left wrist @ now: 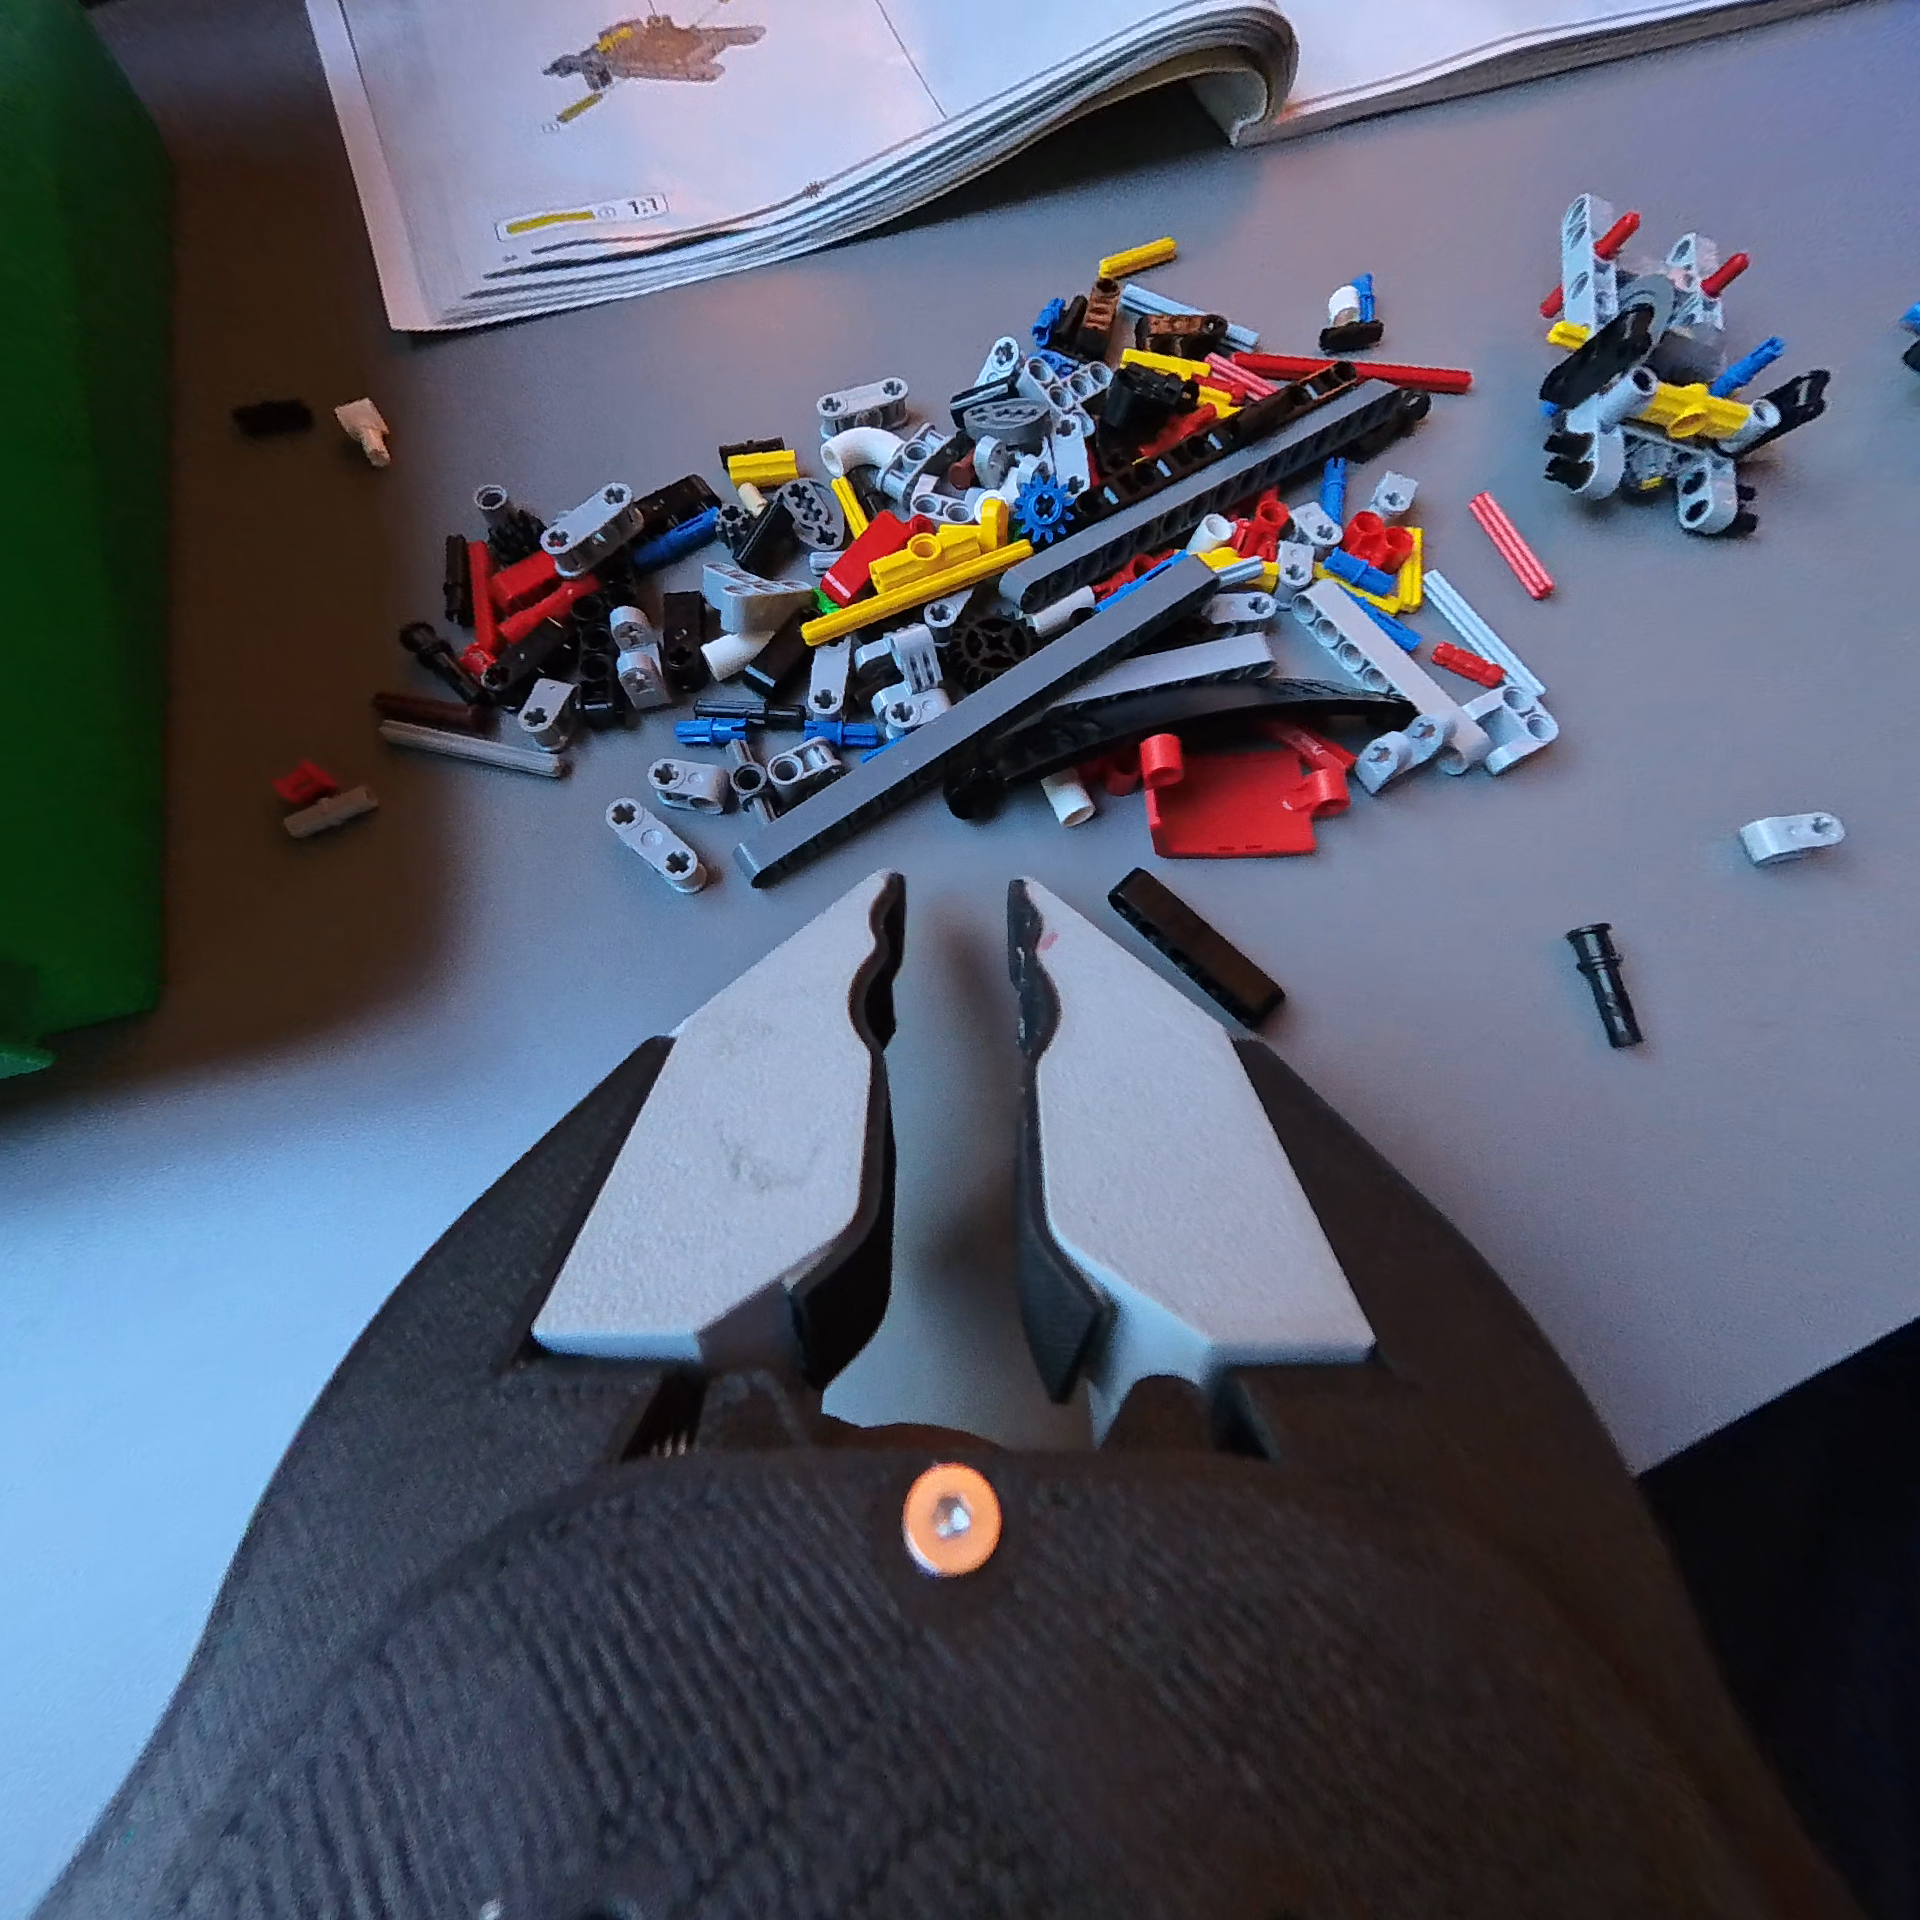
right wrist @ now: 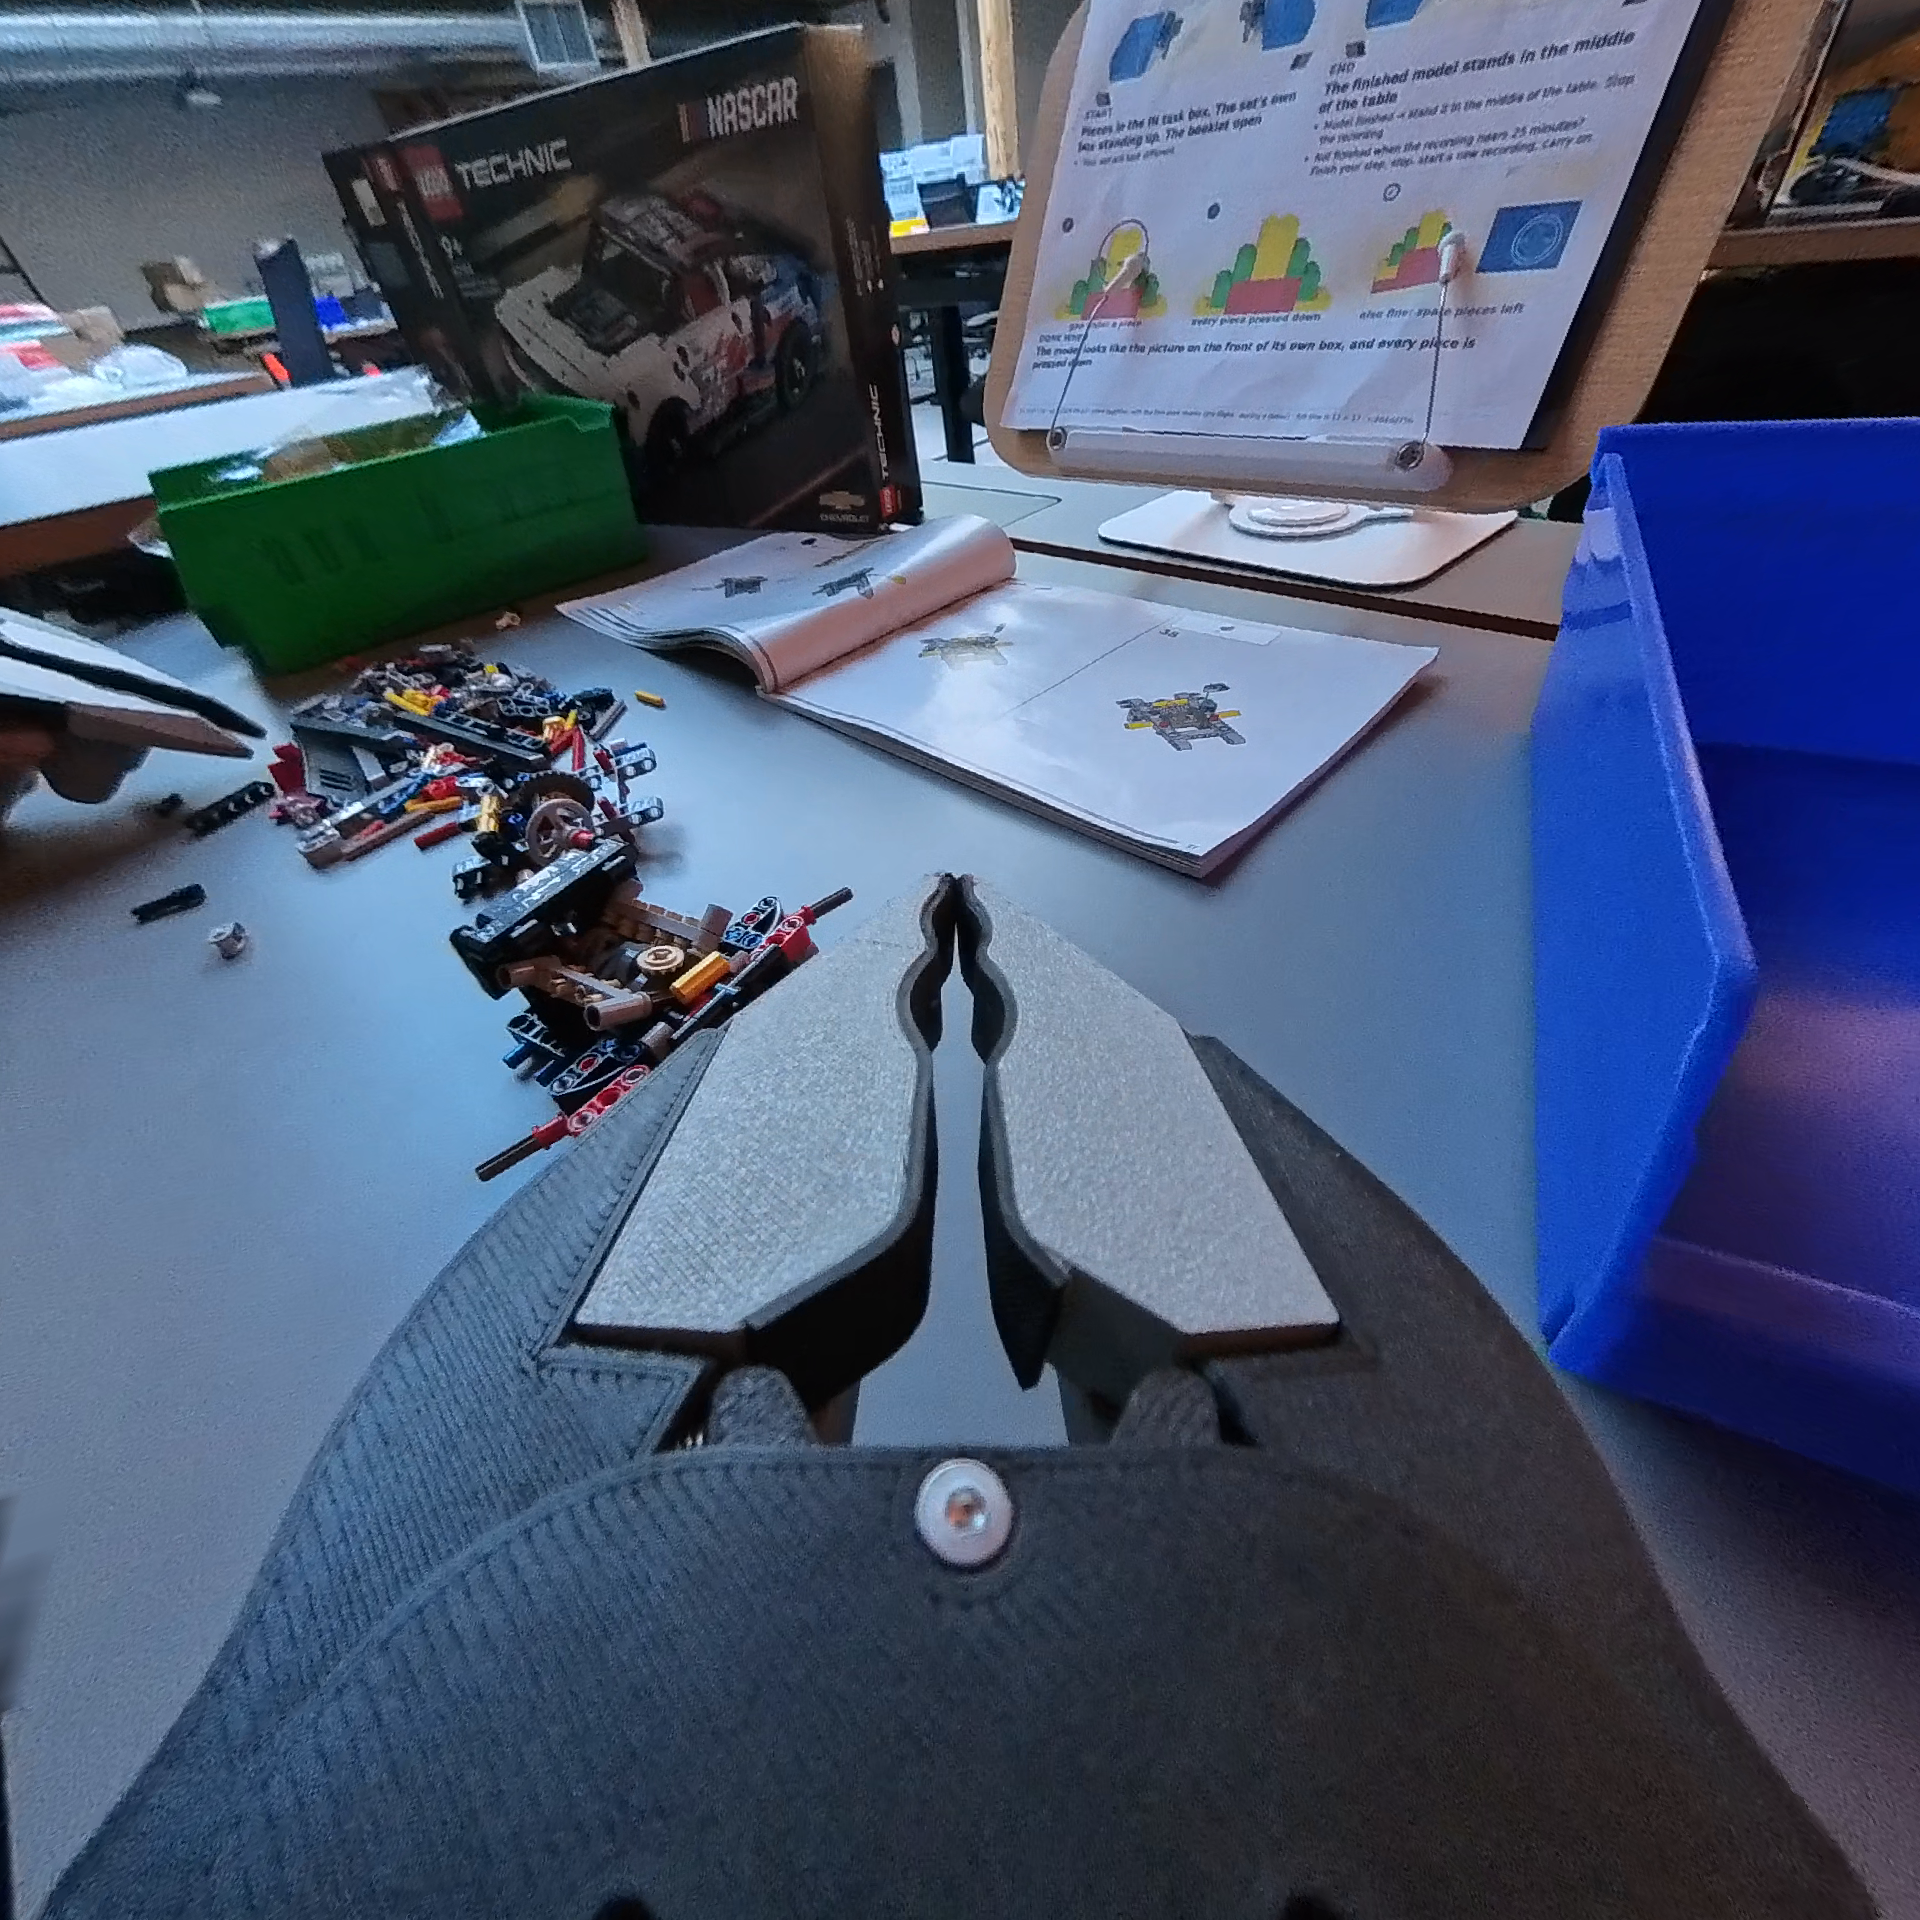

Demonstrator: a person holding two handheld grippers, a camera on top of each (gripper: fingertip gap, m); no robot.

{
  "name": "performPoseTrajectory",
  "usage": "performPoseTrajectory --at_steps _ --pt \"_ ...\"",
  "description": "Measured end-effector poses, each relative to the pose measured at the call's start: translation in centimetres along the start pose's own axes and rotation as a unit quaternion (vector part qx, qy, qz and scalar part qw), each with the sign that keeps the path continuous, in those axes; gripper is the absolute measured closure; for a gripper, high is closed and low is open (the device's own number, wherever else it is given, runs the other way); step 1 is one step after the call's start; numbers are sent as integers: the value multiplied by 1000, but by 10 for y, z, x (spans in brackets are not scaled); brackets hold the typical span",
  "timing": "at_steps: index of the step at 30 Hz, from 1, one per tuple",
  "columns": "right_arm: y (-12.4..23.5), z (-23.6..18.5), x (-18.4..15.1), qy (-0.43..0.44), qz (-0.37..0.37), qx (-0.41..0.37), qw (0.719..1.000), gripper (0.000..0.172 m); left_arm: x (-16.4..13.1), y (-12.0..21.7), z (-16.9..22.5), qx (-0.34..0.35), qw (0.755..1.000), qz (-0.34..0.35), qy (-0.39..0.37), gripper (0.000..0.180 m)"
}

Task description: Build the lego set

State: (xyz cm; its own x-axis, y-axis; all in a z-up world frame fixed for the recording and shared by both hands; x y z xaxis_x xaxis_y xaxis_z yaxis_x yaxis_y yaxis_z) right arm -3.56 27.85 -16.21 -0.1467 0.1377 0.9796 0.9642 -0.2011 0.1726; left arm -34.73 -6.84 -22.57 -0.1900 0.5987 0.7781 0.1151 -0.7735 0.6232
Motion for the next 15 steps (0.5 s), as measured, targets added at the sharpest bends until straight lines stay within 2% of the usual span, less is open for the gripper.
performPoseTrajectory --at_steps 7,12,15 --pt "2 -5 -1 23 2 -8 1000 172 -2 7 7 -29 999 20 22 160" --pt "-1 -4 -3 14 -8 0 1000 172 9 24 2 -35 993 98 54 166" --pt "-3 -2 -1 6 -4 6 1000 172 10 26 0 -50 990 111 74 167"
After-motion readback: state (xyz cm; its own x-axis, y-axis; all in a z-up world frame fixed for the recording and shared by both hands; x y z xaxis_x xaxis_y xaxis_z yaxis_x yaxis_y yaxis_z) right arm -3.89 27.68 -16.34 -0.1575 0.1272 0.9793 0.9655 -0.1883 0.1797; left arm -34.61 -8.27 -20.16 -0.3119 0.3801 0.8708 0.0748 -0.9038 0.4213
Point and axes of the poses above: each gripper's, where its closed fingertips meet, y back along the fingers, x out of its top, z = x × y across the jaws, the point moved 1 cm from there along y, back along the fingers, and after that the axes turned 6 degrees about -x, right-handed, at the moved point
